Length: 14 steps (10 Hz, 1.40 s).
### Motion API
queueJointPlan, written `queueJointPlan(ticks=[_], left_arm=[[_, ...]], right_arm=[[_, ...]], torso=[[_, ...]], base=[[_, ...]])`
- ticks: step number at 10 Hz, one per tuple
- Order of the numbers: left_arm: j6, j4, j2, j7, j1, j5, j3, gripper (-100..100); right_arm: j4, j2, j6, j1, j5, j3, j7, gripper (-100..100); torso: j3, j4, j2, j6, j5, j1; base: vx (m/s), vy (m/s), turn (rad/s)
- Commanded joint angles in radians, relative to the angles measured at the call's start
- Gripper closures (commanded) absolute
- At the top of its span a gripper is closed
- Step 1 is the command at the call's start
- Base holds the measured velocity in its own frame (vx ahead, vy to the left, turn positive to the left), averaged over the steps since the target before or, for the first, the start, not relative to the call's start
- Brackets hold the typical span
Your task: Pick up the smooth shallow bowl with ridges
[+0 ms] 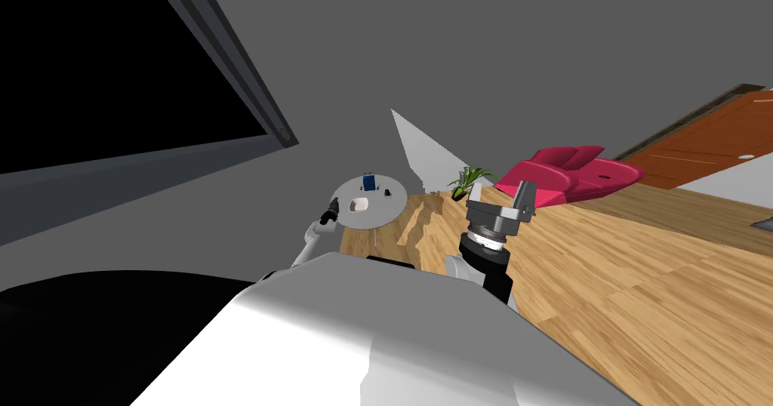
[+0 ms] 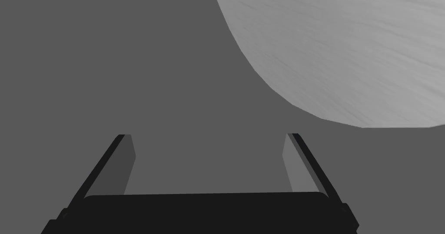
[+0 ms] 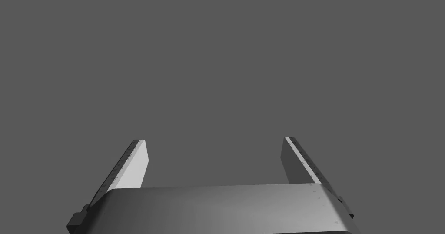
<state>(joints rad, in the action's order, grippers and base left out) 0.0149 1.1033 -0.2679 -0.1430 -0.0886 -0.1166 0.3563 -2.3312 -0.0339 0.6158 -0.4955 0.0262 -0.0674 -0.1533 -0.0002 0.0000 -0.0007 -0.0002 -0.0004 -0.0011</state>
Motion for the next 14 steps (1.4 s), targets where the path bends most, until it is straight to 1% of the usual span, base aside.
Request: queueJointPlan(ticks=[1,2,3,4,5,6,7,8,9,10,11,12,14], left_arm=[[-0.003,-0.050,-0.003,-0.005,-0.017,0.001,0.012,-100],[-0.003,-0.066,-0.003,-0.005,-0.017,0.001,0.012,-100],[0.004,-0.105,-0.004,-0.012,-0.037,0.003,0.033,-100],[0.004,-0.126,-0.004,-0.012,-0.037,0.003,0.033,-100],[0.010,-0.162,-0.005,-0.019,-0.056,0.005,0.054,-100],[0.010,-0.183,-0.005,-0.019,-0.056,0.005,0.054,-100],[0.016,-0.234,-0.006,-0.026,-0.074,0.007,0.073,-100],[0.016,-0.239,-0.006,-0.026,-0.074,0.007,0.073,-100],[0.020,-0.265,-0.006,-0.031,-0.090,0.009,0.091,-100],[0.020,-0.291,-0.006,-0.031,-0.090,0.009,0.091,-100],[0.024,-0.321,-0.007,-0.037,-0.105,0.011,0.109,-100],[0.024,-0.341,-0.007,-0.037,-0.105,0.011,0.109,-100],[0.031,-0.423,-0.007,-0.045,-0.131,0.015,0.140,-100]], right_arm=[[0.000,0.000,0.000,0.000,0.000,0.000,0.000,0],[0.000,0.000,0.000,0.000,0.000,0.000,0.000,0],[0.000,0.000,0.000,0.000,0.000,0.000,0.000,0],[0.000,0.000,0.000,0.000,0.000,0.000,0.000,0],[0.000,0.000,0.000,0.000,0.000,0.000,0.000,0],[0.000,0.000,0.000,0.000,0.000,0.000,0.000,0],[0.000,0.000,0.000,0.000,0.000,0.000,0.000,0],[0.000,0.000,0.000,0.000,0.000,0.000,0.000,0],[0.000,0.000,0.000,0.000,0.000,0.000,0.000,0],[0.000,0.000,0.000,0.000,0.000,0.000,0.000,0],[0.000,0.000,0.000,0.000,0.000,0.000,0.000,0],[0.000,0.000,0.000,0.000,0.000,0.000,0.000,0],[0.000,0.000,0.000,0.000,0.000,0.000,0.000,0]], torso=[[0.000,0.000,0.000,0.000,0.000,0.000],[0.000,0.000,0.000,-0.001,0.000,0.000],[0.000,0.000,0.000,-0.001,0.000,0.001],[0.000,0.000,0.000,0.000,0.000,0.000],[0.000,0.000,0.000,-0.001,0.000,0.001],[0.000,0.000,0.000,0.000,0.000,0.000],[0.000,0.000,0.000,-0.001,0.000,0.000],[0.000,0.000,0.000,0.000,0.000,0.000],[0.000,0.000,0.000,-0.001,0.000,0.001],[0.000,0.000,-0.001,0.000,0.000,0.001],[0.000,0.000,-0.001,-0.001,0.000,0.001],[-0.001,0.000,-0.001,0.000,0.000,0.001],[-0.001,0.000,-0.001,0.000,0.000,0.000]], base=[[0.012,-0.017,-0.089],[0.006,-0.007,0.013],[0.010,-0.016,-0.195],[0.012,-0.010,-0.097],[0.019,-0.017,-0.150],[0.017,-0.015,-0.076],[0.022,-0.019,-0.147],[0.017,-0.010,-0.096],[0.022,-0.010,-0.152],[0.024,-0.005,-0.092],[0.029,-0.010,-0.144],[0.024,-0.006,-0.073],[0.041,-0.012,-0.167]])
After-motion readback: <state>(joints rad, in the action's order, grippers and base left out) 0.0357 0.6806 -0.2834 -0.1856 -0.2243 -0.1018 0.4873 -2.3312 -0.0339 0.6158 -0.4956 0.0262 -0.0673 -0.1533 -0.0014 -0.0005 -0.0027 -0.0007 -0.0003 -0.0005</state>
